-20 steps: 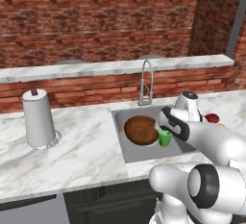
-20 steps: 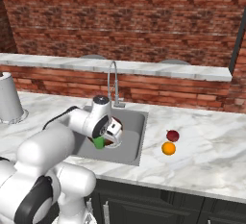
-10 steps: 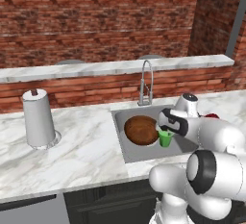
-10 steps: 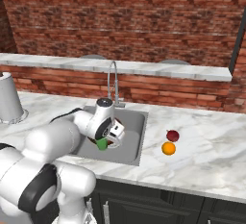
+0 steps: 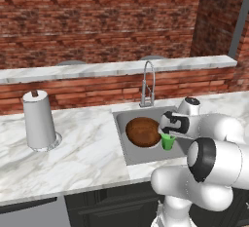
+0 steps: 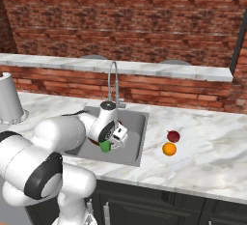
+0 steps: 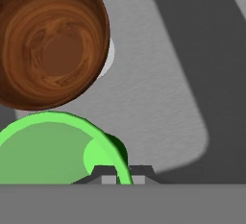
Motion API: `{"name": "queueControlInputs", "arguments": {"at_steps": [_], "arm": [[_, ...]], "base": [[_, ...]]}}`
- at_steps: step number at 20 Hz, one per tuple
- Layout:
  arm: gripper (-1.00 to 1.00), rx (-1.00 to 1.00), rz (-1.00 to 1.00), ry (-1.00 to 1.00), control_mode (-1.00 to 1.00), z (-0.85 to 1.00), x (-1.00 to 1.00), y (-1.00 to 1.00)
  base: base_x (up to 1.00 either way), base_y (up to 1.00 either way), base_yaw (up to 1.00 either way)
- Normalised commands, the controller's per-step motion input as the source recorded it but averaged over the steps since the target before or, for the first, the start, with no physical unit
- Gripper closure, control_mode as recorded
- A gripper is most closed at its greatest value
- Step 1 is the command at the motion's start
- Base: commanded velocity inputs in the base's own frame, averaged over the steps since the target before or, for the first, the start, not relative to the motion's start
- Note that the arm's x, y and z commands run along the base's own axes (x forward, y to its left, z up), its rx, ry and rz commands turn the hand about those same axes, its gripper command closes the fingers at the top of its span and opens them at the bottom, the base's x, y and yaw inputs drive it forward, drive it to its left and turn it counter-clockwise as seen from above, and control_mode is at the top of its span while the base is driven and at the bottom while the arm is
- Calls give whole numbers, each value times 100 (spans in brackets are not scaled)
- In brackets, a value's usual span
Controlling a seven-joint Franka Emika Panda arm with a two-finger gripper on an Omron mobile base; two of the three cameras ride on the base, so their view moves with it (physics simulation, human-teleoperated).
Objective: Remove the orange and pear from the sink. Then move the bowl and cup from the counter to the sink for washing.
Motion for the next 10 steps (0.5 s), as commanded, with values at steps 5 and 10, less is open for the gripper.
{"name": "queueControlInputs", "arguments": {"at_steps": [5,10], "arm": [[100,0,0,0,-100,-17,10,-7],[100,0,0,0,-100,-14,12,-8]], "base": [[0,0,0],[0,0,0]]}}
